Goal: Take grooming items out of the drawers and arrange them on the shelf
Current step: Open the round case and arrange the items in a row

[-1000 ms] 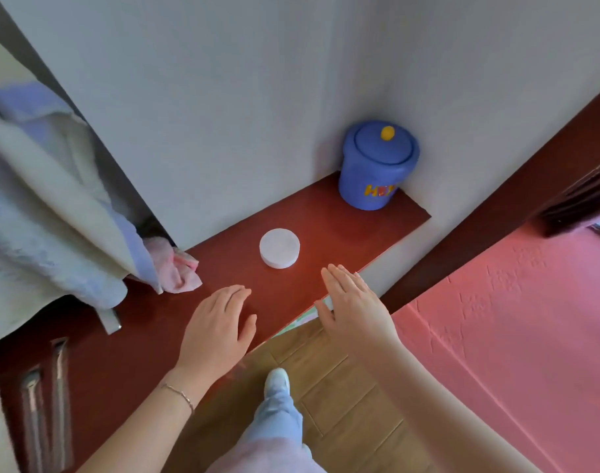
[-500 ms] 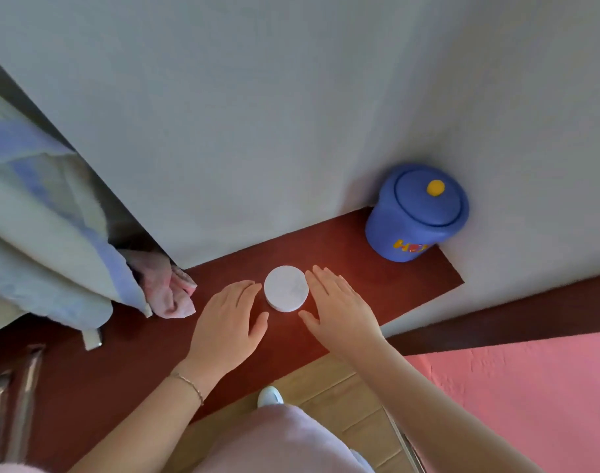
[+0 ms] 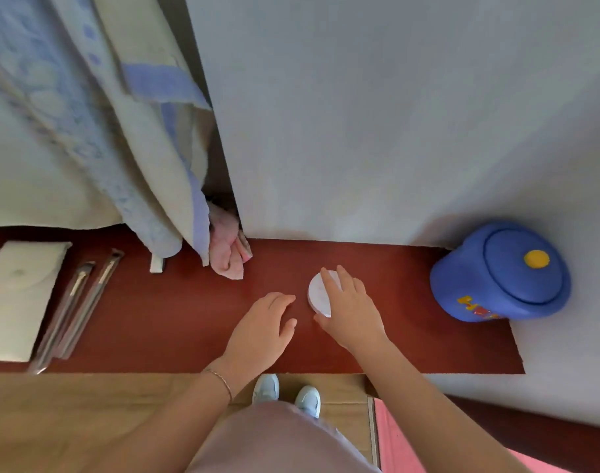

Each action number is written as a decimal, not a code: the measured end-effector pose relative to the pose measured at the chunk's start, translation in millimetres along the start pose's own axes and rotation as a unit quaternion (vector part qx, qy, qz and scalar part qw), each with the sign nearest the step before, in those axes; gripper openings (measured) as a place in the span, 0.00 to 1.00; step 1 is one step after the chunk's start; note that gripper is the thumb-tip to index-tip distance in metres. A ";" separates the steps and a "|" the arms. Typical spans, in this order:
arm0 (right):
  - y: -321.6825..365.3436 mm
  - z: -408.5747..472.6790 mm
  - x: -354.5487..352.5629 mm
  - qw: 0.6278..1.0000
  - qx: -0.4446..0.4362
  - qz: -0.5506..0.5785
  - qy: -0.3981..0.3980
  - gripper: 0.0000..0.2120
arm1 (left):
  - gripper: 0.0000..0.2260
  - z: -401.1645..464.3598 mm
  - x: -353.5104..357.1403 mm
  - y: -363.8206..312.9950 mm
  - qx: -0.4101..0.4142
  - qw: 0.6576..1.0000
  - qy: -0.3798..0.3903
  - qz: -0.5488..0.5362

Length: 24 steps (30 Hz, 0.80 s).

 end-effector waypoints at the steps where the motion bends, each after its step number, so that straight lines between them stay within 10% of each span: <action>1: 0.3 1.9 -1.9 1.000 -0.006 0.001 -0.005 0.38 | 0.18 -2.5 2.3 1.1 -0.009 1.000 0.006 -0.010; 5: 2.0 1.2 -18.5 0.994 -0.019 0.109 -0.016 0.37 | 0.17 -5.4 9.7 16.8 -0.146 0.971 0.032 -0.188; 9: 18.8 -14.4 -45.1 0.966 -0.073 0.246 -0.019 0.38 | 0.16 -8.4 28.5 16.9 -0.347 0.735 0.037 -0.581; 13: 37.9 -27.3 -60.4 0.953 -0.105 0.284 -0.022 0.38 | 0.25 -9.8 25.2 7.9 -0.319 0.644 0.017 -0.696; 24: 49.8 -25.8 -77.0 0.953 -0.104 0.281 -0.050 0.34 | 0.32 0.9 0.6 1.4 -0.252 0.689 0.011 -0.680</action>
Point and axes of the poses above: each hand's wrist, its own z-axis towards the middle knuckle, its own x-axis out of the palm, y = z × x, the point moved 9 cm from there along z, towards the middle knuckle, and after that the axes turned 9 degrees about -z, right-handed, at the moved point
